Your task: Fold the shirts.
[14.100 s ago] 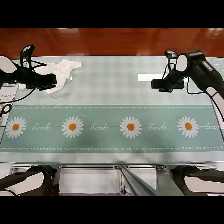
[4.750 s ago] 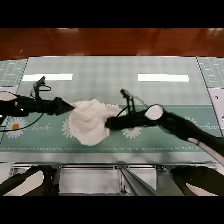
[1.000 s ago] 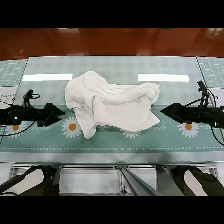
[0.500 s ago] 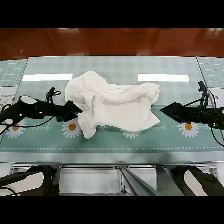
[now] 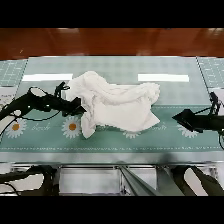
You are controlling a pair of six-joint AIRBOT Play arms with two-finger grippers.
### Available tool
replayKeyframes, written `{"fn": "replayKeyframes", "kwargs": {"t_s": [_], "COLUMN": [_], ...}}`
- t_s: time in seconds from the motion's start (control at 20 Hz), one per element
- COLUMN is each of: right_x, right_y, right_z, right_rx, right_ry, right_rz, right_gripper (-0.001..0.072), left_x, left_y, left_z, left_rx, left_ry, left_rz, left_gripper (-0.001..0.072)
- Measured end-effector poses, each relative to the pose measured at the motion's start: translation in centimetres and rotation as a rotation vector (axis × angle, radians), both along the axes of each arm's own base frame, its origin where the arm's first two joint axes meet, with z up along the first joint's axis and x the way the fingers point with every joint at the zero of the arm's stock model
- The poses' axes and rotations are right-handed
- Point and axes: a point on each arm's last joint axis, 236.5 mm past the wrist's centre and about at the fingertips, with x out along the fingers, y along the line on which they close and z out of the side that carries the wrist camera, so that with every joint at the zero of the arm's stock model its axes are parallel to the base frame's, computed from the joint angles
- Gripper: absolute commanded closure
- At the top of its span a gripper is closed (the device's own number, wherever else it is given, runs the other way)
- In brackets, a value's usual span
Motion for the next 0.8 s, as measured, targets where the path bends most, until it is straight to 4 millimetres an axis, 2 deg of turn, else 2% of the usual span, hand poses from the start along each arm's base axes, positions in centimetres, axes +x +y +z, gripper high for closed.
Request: {"fn": "replayKeyframes", "kwargs": {"t_s": [0.25,0.45,0.8], "right_x": [-0.8,0.3,1.5], "right_y": [2.6,4.6,6.5], "right_z": [-2.7,-3.7,-5.1], "right_rx": [0.082,0.177,0.298], "right_ry": [0.08,0.086,0.113], "right_rz": [0.059,0.056,0.023], "right_gripper": [0.0296,0.0297,0.0297], "left_x": [-0.2,-0.3,-0.4], "left_y": [-0.2,-0.3,-0.3], "left_z": [0.2,0.3,0.3], "left_rx": [-0.005,-0.008,-0.009], "left_ry": [0.008,0.013,0.015], "left_rz": [-0.017,-0.018,-0.02], "left_gripper": [0.068,0.068,0.068]}}
